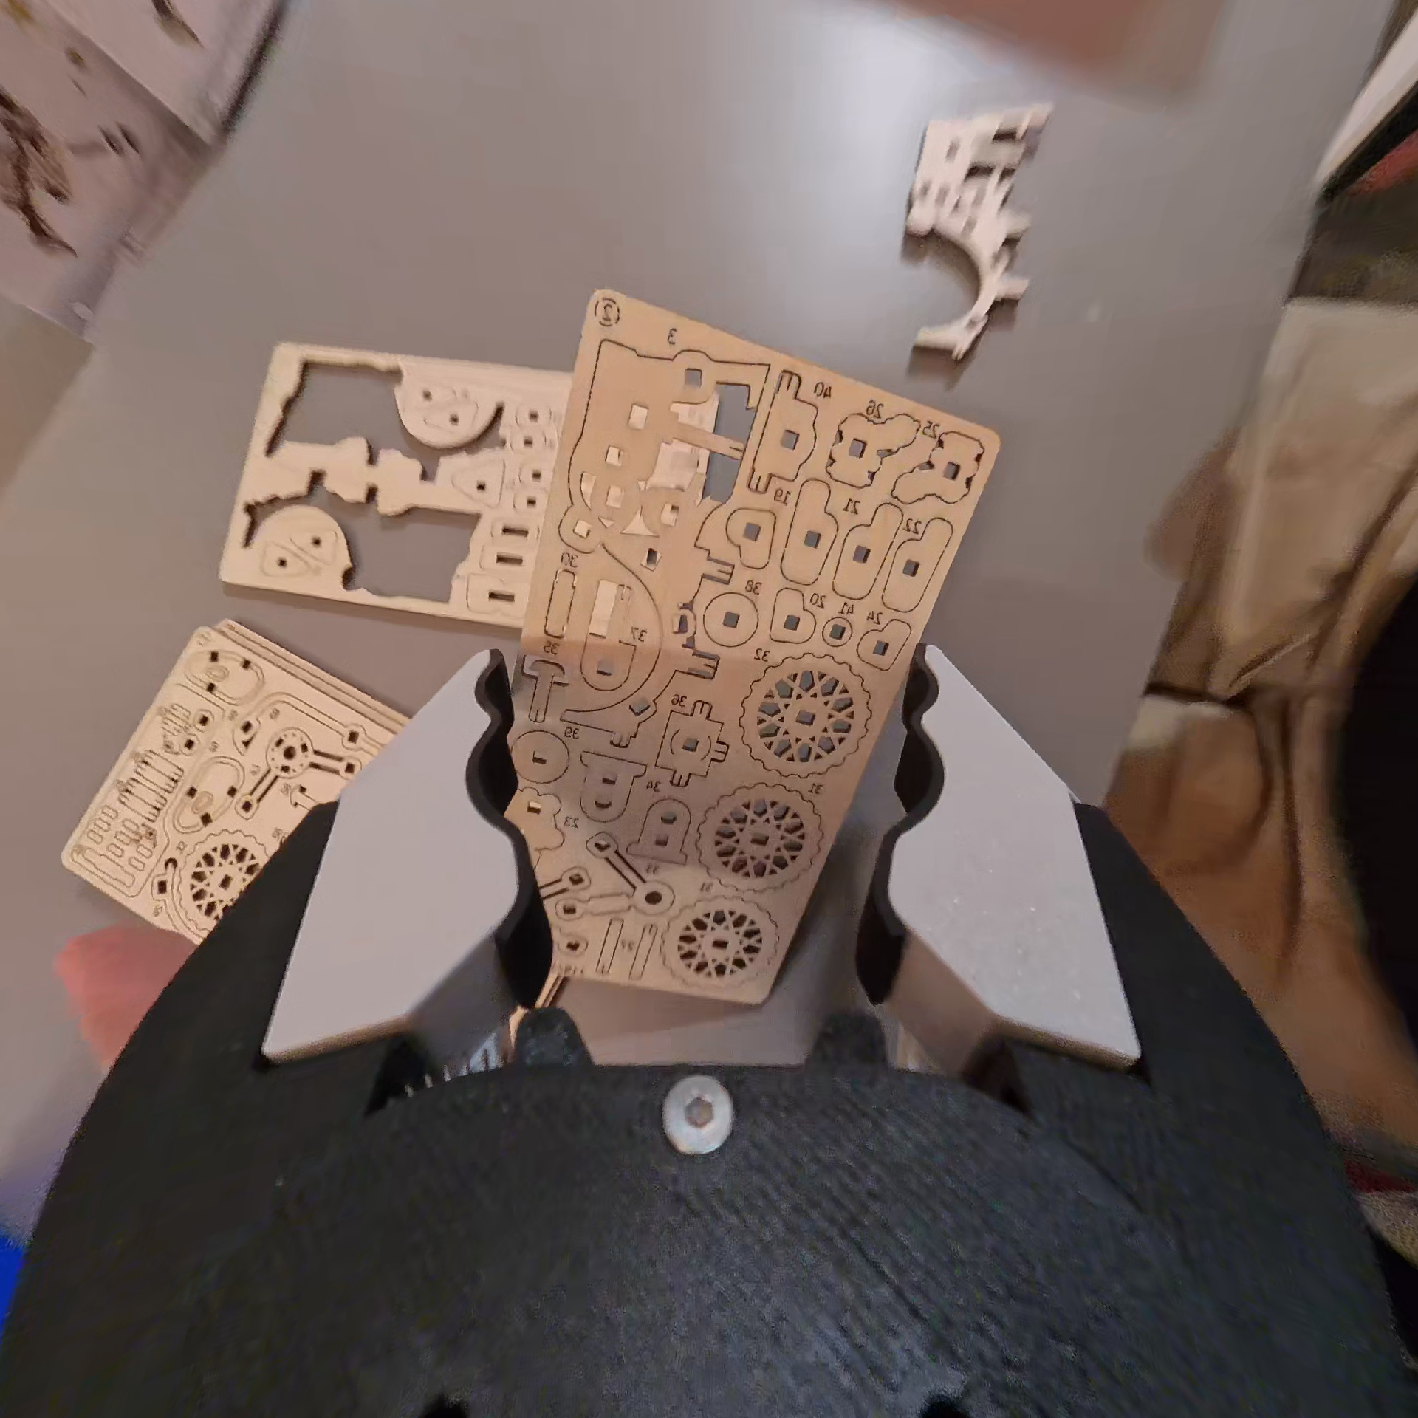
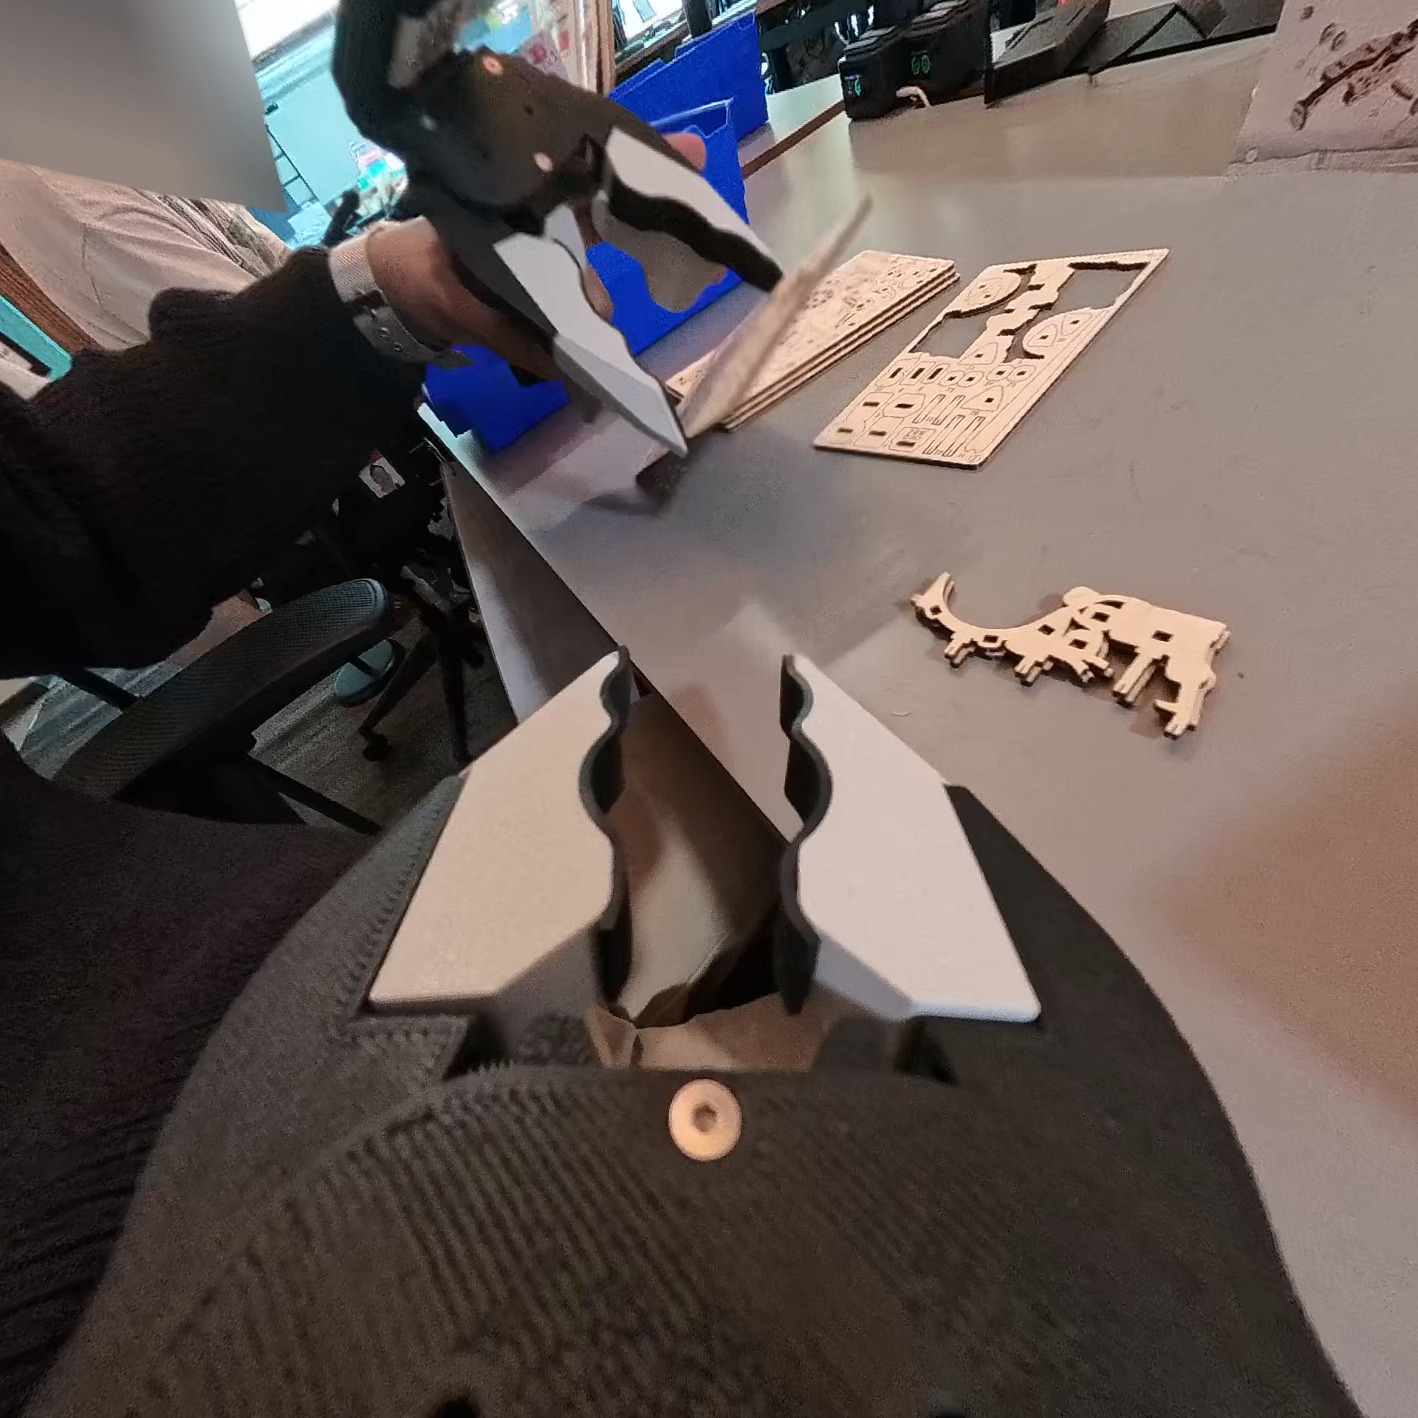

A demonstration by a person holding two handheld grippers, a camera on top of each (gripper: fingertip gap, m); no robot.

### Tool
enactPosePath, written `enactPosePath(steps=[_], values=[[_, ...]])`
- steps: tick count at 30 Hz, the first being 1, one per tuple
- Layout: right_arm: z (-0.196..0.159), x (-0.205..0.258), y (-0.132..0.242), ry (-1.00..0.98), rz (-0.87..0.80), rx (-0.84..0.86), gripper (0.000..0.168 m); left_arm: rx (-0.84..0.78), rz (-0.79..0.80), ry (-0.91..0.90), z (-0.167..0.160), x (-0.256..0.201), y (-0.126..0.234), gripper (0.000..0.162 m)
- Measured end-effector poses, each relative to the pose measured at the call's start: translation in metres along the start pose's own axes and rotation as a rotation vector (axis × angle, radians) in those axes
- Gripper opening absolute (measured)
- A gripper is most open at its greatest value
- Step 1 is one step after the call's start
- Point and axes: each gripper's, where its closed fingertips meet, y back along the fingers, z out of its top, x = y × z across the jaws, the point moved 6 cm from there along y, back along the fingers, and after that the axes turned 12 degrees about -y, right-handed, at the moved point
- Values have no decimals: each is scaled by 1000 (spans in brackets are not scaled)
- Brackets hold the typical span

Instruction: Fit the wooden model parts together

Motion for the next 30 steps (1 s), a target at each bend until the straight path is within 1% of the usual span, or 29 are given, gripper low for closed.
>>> enactPosePath(steps=[2, 4, 10, 13, 15, 17, 18, 20, 22, 24, 25, 27, 30], values=[[0, 1, -1, 10, 3, -2, 38, -115, -12, 38, 13, -5, 14, 102], [1, 3, -2, 22, 12, -17, 39, -248, -61, 89, 23, -11, 25, 103], [19, 22, -27, 169, 111, -58, 48, -615, -291, 267, 45, -28, 38, 102], [34, 33, -41, 165, 125, -101, 54, -784, -371, 339, 58, -35, 46, 101], [39, 37, -43, 107, 142, -133, 60, -836, -373, 348, 65, -41, 48, 101], [41, 43, -39, 48, 206, -161, 68, -845, -343, 344, 68, -47, 47, 101], [40, 48, -37, 48, 242, -178, 73, -847, -343, 347, 69, -51, 46, 101], [39, 57, -34, 123, 225, -206, 78, -855, -318, 401, 69, -53, 38, 100], [36, 60, -37, 247, 99, -214, 73, -870, -309, 462, 69, -57, 27, 101], [35, 51, -38, 353, -97, -235, 59, -881, -314, 520, 71, -62, 17, 100], [33, 47, -38, 400, -160, -233, 55, -884, -308, 542, 73, -63, 14, 100], [29, 42, -38, 465, -223, -220, 38, -894, -274, 582, 77, -65, 10, 100], [27, 37, -35, 512, -282, -213, 12, -883, -212, 628, 82, -72, 4, 101]])
